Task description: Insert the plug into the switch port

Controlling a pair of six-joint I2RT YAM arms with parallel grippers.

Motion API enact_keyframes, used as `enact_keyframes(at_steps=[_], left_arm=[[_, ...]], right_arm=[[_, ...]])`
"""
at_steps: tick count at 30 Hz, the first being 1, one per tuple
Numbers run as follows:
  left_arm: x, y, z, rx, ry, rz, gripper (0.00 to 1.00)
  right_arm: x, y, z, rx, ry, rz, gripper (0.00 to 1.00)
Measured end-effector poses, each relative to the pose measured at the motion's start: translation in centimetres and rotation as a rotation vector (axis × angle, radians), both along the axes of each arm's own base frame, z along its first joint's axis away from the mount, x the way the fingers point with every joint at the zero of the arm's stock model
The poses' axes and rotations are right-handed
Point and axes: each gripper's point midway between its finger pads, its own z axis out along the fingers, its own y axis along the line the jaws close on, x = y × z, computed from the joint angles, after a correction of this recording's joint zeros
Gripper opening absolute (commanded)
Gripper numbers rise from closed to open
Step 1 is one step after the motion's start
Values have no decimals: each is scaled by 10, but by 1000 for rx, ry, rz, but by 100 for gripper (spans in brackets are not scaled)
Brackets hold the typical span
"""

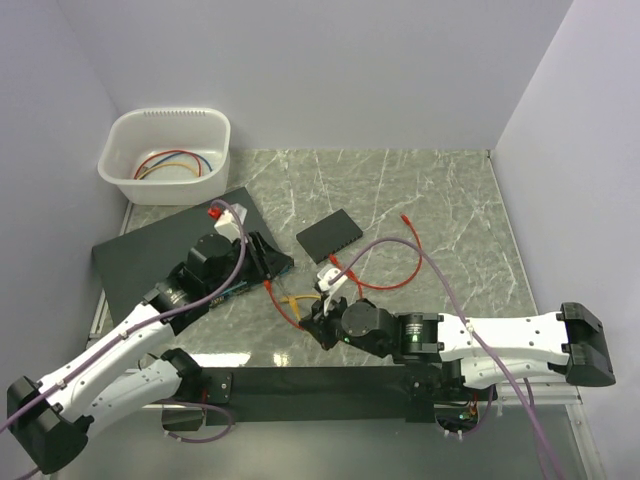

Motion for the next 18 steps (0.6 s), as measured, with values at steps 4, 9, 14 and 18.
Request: enact_keyframes(at_steps=[4, 9, 14, 18], left_arm=[[-13, -13, -1, -3, 9, -52, 47], [-27, -25, -1, -3, 13, -98, 48], [-35, -27, -3, 11, 13, -109, 47], [-36, -26, -6, 26, 16, -99, 45]], right_arm=[[13, -5, 4, 23, -4, -37, 0], [22, -7, 5, 31, -3, -59, 0], [25, -6, 4, 32, -2, -66, 0], [28, -6, 0, 22, 2, -71, 0]])
